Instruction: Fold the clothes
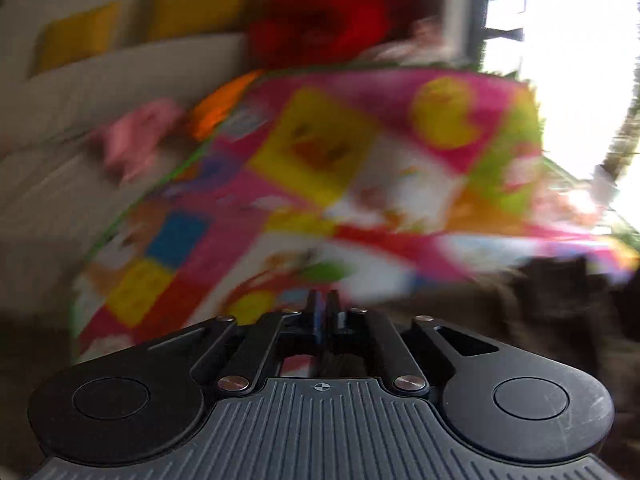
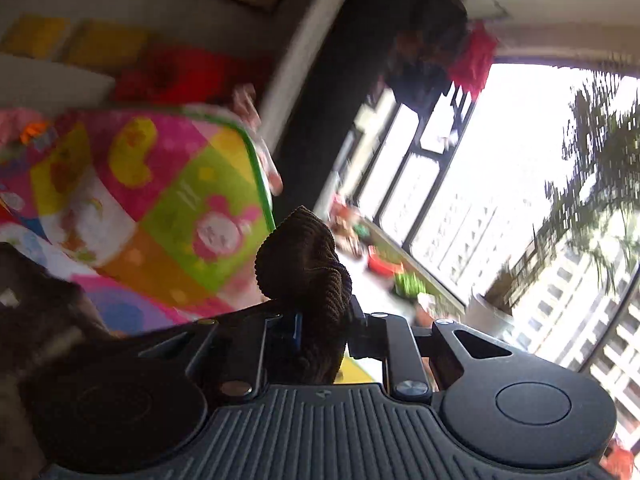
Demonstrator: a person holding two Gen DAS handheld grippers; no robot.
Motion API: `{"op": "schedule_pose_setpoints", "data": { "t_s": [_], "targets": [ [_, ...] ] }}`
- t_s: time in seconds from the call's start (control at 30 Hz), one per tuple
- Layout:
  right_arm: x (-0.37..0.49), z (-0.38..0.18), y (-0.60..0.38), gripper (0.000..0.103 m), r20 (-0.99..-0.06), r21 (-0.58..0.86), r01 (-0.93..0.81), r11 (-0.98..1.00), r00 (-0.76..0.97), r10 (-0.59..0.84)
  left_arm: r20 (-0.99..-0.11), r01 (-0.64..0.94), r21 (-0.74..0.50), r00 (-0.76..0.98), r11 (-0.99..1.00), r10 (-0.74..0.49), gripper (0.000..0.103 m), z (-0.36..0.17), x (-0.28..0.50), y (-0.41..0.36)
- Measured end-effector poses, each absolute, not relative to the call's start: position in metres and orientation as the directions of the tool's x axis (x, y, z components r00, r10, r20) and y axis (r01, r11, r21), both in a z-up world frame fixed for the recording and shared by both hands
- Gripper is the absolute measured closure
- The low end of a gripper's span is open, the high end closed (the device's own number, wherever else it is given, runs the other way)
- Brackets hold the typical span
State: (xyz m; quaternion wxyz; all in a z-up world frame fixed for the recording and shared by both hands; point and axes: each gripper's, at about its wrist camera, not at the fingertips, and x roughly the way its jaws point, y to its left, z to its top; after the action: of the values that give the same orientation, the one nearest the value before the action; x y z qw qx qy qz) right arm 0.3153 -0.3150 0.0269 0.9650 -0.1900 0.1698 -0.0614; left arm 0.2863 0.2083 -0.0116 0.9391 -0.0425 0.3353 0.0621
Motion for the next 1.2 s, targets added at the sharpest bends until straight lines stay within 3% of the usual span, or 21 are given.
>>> {"op": "schedule_pose_setpoints", "data": {
  "t_s": [0.13,0.23,0.33,0.4,0.47,0.53,0.6,0.67,0.77,0.93,1.13,1.2],
  "targets": [
    [0.326,0.016,-0.329,0.085,-0.367,-0.289,0.038,0.957,0.919,-0.147,-0.678,-0.257,-0.045,0.717,0.965,0.159,0.102,-0.031,0.3,0.243],
    [0.331,0.021,-0.336,0.085,-0.353,-0.292,0.041,0.956,0.924,-0.147,-0.674,-0.183,-0.075,0.734,0.98,0.086,0.1,-0.023,0.295,0.236],
    [0.352,0.009,-0.354,0.084,-0.366,-0.383,0.119,0.916,0.891,-0.268,-0.645,-0.082,-0.089,0.764,0.993,0.005,0.085,-0.009,0.286,0.211],
    [0.369,-0.01,-0.374,0.078,-0.474,-0.404,0.129,0.906,0.817,-0.327,-0.633,-0.05,-0.122,0.773,0.991,-0.039,0.06,-0.002,0.282,0.194],
    [0.369,-0.023,-0.394,0.077,-0.541,-0.335,0.16,0.929,0.774,-0.328,-0.625,0.0,-0.158,0.774,0.987,-0.1,0.051,0.005,0.274,0.179],
    [0.354,-0.021,-0.402,0.067,-0.545,-0.264,0.164,0.951,0.788,-0.287,-0.618,0.066,-0.199,0.766,0.978,-0.177,0.044,0.01,0.268,0.162],
    [0.336,-0.012,-0.392,0.06,-0.497,-0.273,0.155,0.949,0.822,-0.278,-0.613,0.151,-0.256,0.738,0.955,-0.281,0.022,0.01,0.264,0.144],
    [0.319,0.0,-0.369,0.06,-0.451,-0.298,0.092,0.95,0.864,-0.225,-0.614,0.215,-0.312,0.698,0.925,-0.37,0.021,0.003,0.264,0.126],
    [0.309,0.019,-0.311,0.06,-0.44,-0.25,-0.1,0.963,0.898,-0.021,-0.635,0.241,-0.366,0.641,0.899,-0.43,0.021,-0.019,0.271,0.105],
    [0.319,0.003,-0.209,0.06,-0.588,-0.016,-0.47,0.882,0.718,0.372,-0.649,0.159,-0.422,0.634,0.892,-0.42,0.027,-0.049,0.285,0.104],
    [0.333,-0.041,-0.116,0.06,-0.673,-0.133,-0.61,0.781,0.634,0.381,-0.623,0.089,-0.452,0.68,0.887,-0.386,0.03,-0.054,0.294,0.132],
    [0.342,-0.044,-0.107,0.06,-0.651,-0.186,-0.617,0.765,0.66,0.374,-0.617,0.075,-0.439,0.7,0.896,-0.361,0.031,-0.053,0.297,0.144]
  ]
}}
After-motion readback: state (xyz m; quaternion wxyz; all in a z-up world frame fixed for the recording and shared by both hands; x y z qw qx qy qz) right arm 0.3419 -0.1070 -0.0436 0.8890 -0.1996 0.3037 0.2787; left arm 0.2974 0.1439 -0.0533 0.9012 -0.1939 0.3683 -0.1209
